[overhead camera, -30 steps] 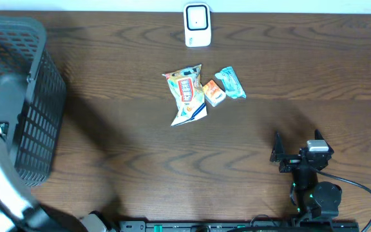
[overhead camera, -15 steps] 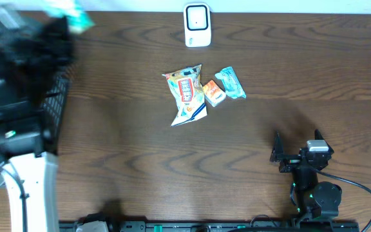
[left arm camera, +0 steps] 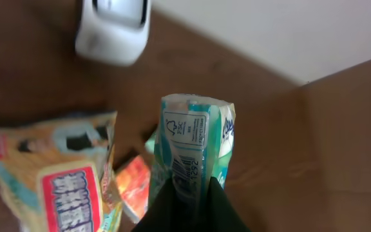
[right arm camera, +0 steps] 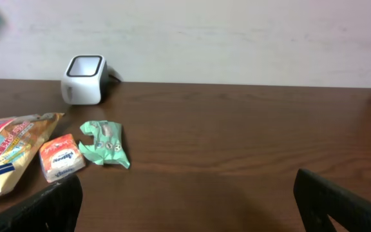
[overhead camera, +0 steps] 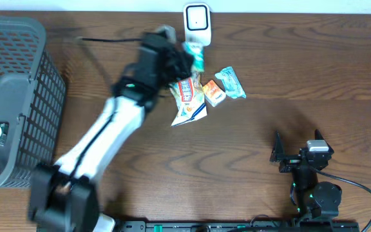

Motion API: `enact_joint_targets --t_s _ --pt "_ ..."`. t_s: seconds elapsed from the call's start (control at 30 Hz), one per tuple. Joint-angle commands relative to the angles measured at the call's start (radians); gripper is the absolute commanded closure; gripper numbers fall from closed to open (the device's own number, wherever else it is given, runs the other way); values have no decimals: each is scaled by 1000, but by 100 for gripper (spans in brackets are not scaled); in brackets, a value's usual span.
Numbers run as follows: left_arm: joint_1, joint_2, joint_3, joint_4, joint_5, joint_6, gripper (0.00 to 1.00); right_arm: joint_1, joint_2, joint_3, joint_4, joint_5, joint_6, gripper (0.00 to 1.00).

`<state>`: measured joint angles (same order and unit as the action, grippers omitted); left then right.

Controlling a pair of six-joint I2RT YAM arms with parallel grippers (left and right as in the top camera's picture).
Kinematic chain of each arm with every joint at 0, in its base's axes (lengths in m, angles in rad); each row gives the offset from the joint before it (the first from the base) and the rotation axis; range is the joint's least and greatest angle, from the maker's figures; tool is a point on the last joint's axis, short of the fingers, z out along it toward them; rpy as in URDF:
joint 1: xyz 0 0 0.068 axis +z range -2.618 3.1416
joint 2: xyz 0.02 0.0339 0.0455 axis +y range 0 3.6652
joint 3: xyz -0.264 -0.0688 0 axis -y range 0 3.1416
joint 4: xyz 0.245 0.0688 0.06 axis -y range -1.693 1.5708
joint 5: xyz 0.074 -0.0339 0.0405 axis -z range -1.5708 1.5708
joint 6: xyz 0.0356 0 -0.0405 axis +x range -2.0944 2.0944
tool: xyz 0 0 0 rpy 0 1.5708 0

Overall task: Scan the item barcode
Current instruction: 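Carry the teal box to the scanner, release it, withdraw left gripper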

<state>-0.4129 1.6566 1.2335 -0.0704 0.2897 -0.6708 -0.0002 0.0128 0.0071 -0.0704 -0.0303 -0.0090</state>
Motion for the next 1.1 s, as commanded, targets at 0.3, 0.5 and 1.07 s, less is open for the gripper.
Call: enact_joint_targets --t_s 0.3,0.5,1.07 --pt "-103 269 8 245 -93 3 92 -5 -4 -2 -4 -2 -7 1" --pt "-114 306 8 252 -100 -1 85 -5 -4 -2 -4 -2 -7 1" --pt "-37 182 8 313 16 52 18 -5 -4 -2 -4 -2 -7 1"
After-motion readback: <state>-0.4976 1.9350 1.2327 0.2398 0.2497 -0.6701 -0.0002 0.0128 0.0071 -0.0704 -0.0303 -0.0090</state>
